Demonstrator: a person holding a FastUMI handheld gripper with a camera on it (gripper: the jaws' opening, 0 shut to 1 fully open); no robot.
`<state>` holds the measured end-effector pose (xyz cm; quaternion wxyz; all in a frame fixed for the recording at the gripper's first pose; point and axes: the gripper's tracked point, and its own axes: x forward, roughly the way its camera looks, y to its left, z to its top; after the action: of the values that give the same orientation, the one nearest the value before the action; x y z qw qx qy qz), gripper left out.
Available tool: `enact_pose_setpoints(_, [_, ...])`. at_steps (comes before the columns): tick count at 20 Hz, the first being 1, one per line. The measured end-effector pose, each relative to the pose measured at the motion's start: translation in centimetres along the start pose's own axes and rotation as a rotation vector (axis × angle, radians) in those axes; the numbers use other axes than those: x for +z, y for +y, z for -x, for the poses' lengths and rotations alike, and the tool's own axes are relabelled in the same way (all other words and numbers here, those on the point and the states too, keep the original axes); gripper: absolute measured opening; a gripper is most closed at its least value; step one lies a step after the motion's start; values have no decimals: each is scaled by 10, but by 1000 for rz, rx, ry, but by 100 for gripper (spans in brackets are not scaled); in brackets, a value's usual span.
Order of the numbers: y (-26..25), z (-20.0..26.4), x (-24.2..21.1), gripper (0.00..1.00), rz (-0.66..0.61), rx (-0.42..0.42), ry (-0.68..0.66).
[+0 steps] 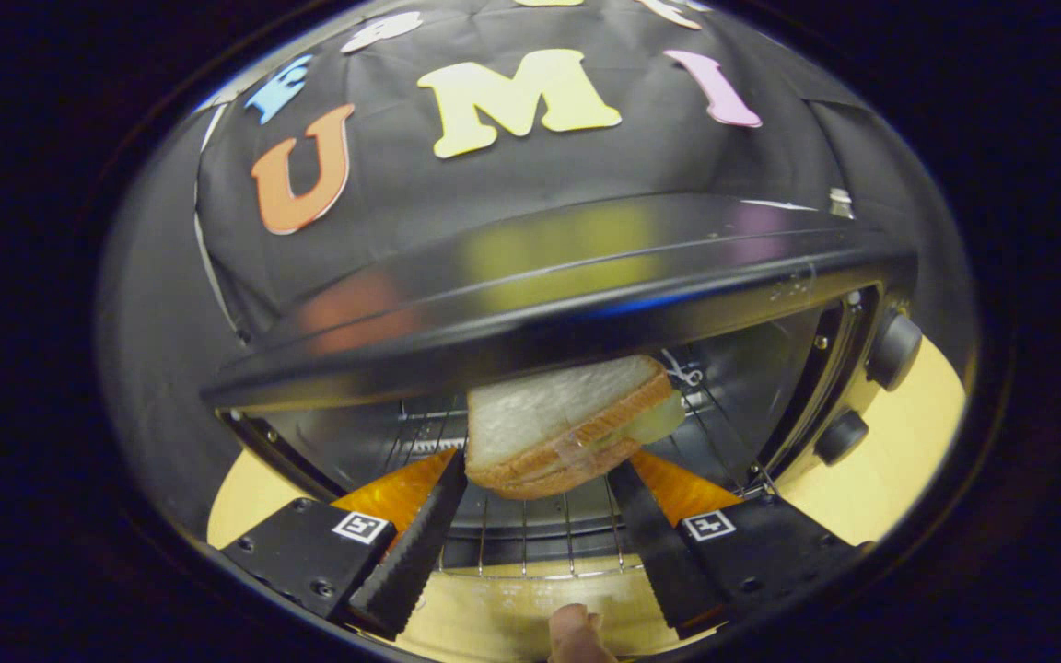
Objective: Open the toaster oven, put the food inside, and close the toaster oven door.
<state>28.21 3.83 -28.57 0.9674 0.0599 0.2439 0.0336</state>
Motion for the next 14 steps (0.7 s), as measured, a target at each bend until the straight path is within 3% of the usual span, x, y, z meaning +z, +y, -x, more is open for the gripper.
enact_pose_setpoints(4, [-5, 11, -15, 100, 143, -75, 71])
enact_pose_setpoints(7, [-4, 19, -18, 100, 126, -77, 119])
enact_pose_setpoints(14, [2, 104, -34, 100, 100, -55, 127])
